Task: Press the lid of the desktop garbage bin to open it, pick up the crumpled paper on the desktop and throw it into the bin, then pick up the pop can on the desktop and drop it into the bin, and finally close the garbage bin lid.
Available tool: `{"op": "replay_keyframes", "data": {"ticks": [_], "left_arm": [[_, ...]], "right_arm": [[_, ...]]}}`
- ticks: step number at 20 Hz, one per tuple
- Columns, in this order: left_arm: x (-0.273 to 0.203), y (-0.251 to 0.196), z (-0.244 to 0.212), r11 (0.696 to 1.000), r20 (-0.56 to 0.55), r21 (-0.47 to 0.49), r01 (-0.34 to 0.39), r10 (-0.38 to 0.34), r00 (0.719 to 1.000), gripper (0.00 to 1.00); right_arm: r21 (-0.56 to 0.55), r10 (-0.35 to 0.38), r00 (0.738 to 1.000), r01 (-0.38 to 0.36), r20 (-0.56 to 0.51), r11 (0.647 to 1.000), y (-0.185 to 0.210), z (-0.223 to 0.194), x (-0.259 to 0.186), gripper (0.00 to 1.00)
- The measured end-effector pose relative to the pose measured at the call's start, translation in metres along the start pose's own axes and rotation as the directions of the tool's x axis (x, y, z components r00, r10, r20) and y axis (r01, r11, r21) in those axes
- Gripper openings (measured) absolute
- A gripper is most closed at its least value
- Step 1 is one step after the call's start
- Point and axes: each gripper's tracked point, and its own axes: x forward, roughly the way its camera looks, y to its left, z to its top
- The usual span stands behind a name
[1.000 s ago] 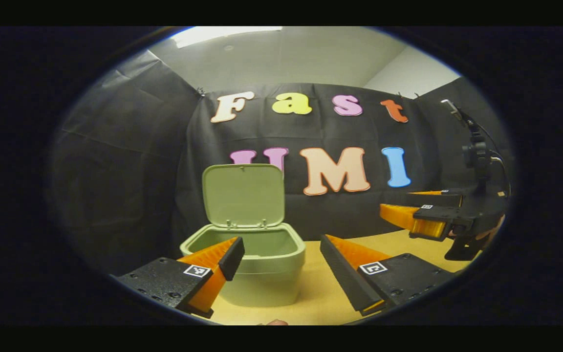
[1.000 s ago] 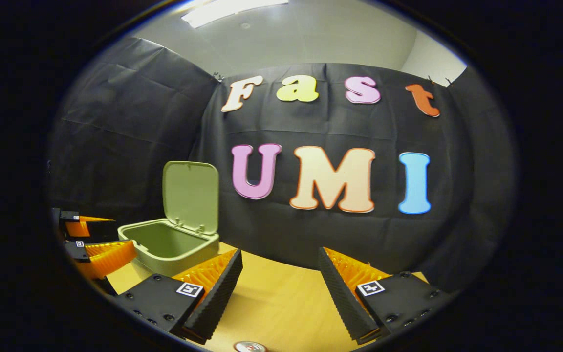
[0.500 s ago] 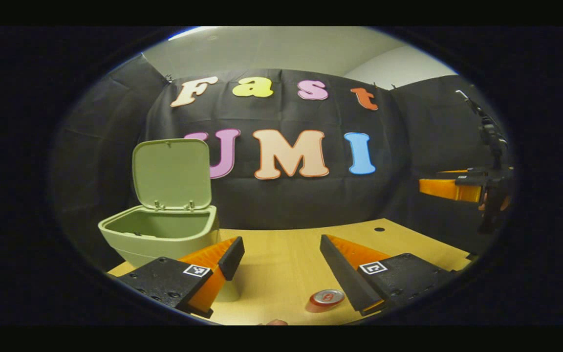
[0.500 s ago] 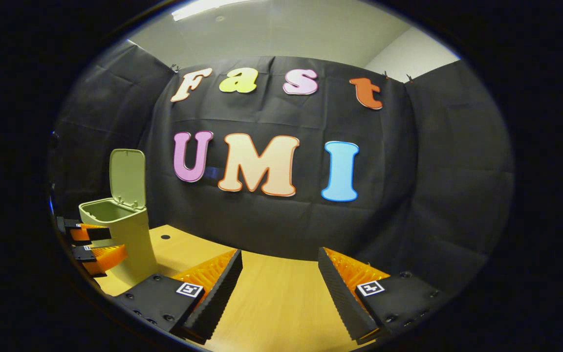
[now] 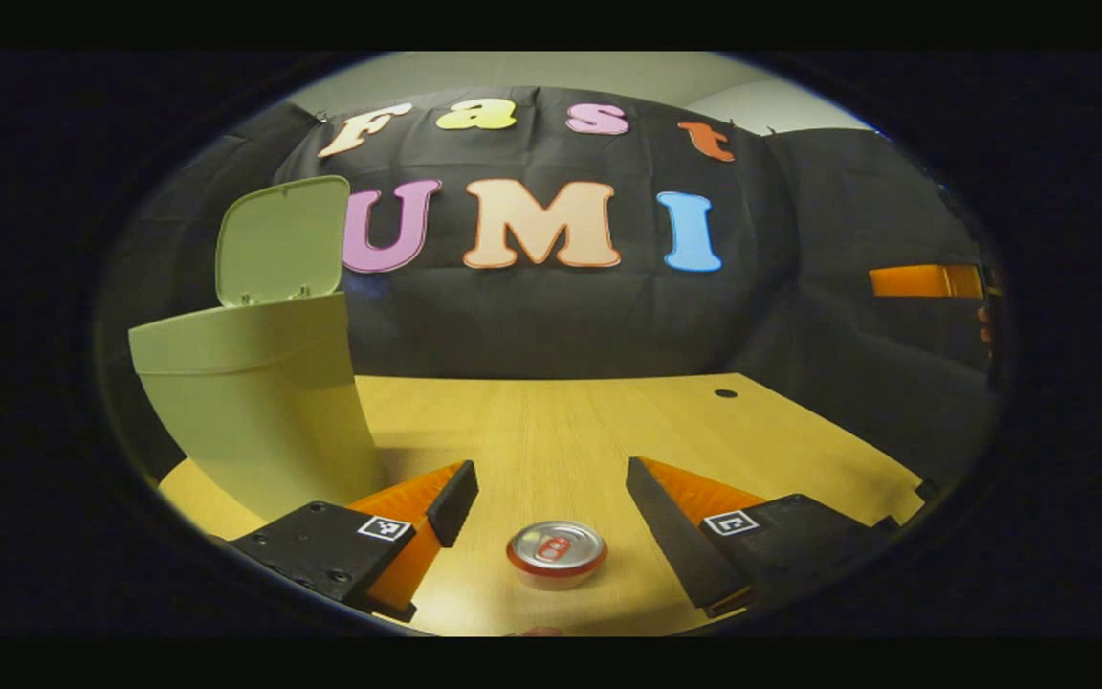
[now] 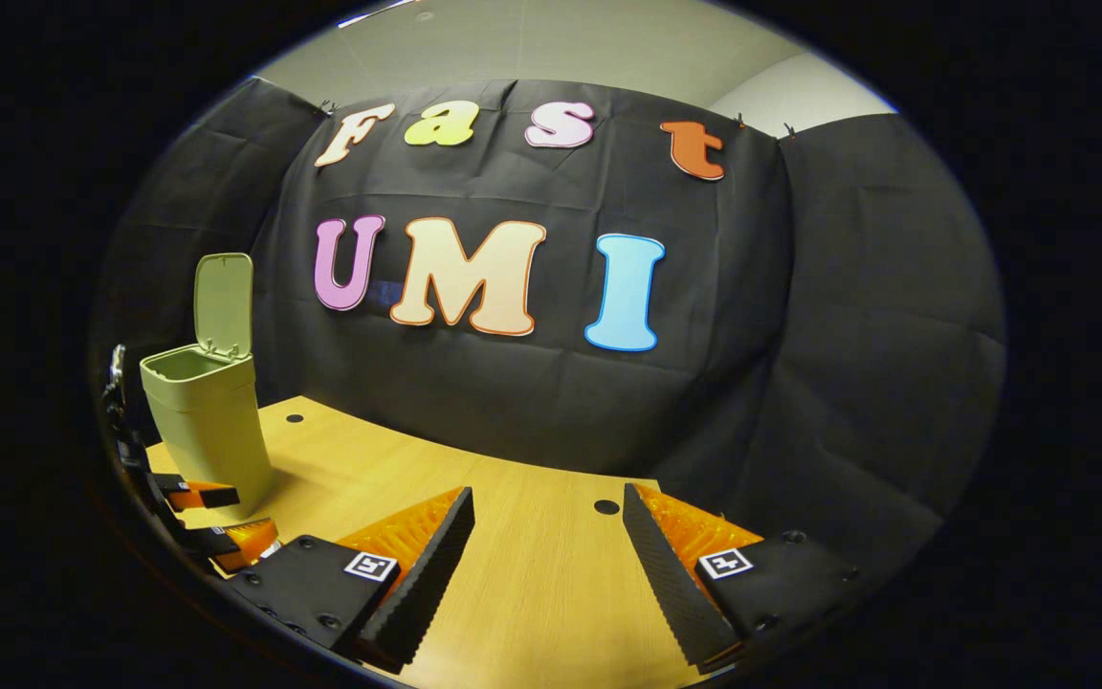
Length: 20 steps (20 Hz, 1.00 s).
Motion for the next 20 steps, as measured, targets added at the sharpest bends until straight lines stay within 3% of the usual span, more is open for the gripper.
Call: {"op": "replay_keyframes", "data": {"ticks": [1, 4, 10, 11, 15, 20], "left_arm": [[0.001, 0.0, -0.021, 1.0, -0.034, -0.015, -0.025, 0.025, 0.999, 0.99], [0.002, 0.003, -0.056, 0.997, -0.1, -0.025, -0.074, 0.071, 0.992, 0.95], [0.006, 0.005, -0.08, 0.992, -0.14, -0.042, -0.12, 0.113, 0.984, 0.94], [0.005, 0.003, -0.077, 0.993, -0.141, -0.041, -0.111, 0.104, 0.985, 0.77], [0.003, 0.006, -0.044, 0.993, -0.104, -0.035, -0.11, 0.106, 0.989, 0.77], [0.008, 0.014, 0.033, 0.997, 0.003, -0.009, -0.074, 0.074, 0.997, 0.77]], "right_arm": [[-0.015, 0.01, 1.0, -0.011, -0.006, 1.0, -0.004, -0.003, 0.0, 0.98], [-0.037, 0.027, 1.0, -0.027, 0.0, 0.999, -0.012, -0.002, -0.004, 0.98], [-0.067, 0.048, 0.999, -0.048, -0.008, 0.997, -0.015, -0.006, -0.007, 0.98], [-0.074, 0.054, 0.999, -0.054, -0.008, 0.996, -0.015, -0.006, -0.007, 1.0], [-0.074, 0.087, 0.996, -0.086, 0.014, 0.994, -0.003, -0.001, -0.006, 0.98], [-0.008, 0.13, 0.991, -0.13, 0.01, 0.991, 0.032, -0.014, -0.004, 0.98]]}}
